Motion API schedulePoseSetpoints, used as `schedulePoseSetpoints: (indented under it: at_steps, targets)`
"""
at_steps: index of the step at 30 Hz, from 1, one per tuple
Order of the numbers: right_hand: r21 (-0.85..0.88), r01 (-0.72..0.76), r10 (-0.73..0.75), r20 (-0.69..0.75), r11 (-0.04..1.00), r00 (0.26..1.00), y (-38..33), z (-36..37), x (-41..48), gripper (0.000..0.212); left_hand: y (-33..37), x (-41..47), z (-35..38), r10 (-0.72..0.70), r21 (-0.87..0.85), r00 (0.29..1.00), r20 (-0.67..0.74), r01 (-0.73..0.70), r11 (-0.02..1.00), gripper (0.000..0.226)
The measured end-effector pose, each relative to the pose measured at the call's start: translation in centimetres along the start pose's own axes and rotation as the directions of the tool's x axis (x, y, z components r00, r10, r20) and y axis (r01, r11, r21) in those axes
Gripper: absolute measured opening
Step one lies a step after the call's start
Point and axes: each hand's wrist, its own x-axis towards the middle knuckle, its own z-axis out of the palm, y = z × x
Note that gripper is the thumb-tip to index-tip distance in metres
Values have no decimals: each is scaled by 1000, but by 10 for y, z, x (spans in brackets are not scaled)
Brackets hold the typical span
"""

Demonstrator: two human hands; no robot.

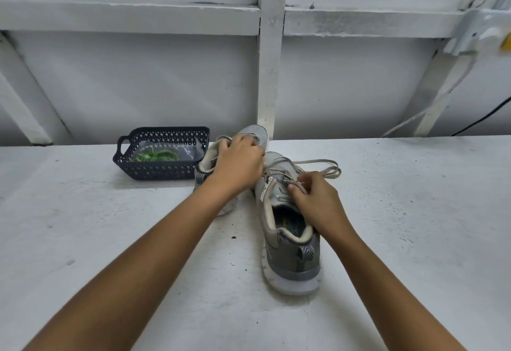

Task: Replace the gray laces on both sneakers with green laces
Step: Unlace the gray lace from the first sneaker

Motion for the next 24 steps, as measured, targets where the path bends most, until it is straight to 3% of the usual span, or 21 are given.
schedulePoseSetpoints:
  at_steps: [4, 7, 11, 13, 16, 20, 22, 24]
  targets:
    - [2, -13, 13, 0, 1000, 1000, 3, 2, 1, 22, 1, 15, 10, 63, 128, 975, 213, -91, 988, 30]
    - [51, -44, 45, -19, 998, 999, 4, 4, -1, 23, 4, 17, 11, 72, 63, 971, 227, -88, 994, 26]
    - [64, -42, 44, -23, 997, 999, 6, 5, -2, 23, 2, 16, 11, 77, 49, 986, 147, -85, 995, 27]
    - [72, -47, 49, -27, 996, 998, 7, 5, -2, 23, 0, 17, 5, 29, -41, 996, 81, -26, 999, 27]
    - [64, -58, 59, -25, 996, 998, 8, 5, -2, 25, -12, 20, -13, -149, -217, 988, -47, 135, 967, 27]
    - [69, -53, 55, -25, 996, 998, 8, 6, -2, 25, -40, 22, -30, -402, -458, 892, -204, 276, 845, 26]
    - [73, -52, 54, -29, 996, 998, 8, 7, -1, 24, -41, 19, -30, -407, -393, 876, -259, 289, 873, 27]
    - [64, -50, 52, -33, 997, 998, 8, 7, -1, 24, -34, 12, -23, -277, -243, 902, -331, 202, 949, 32]
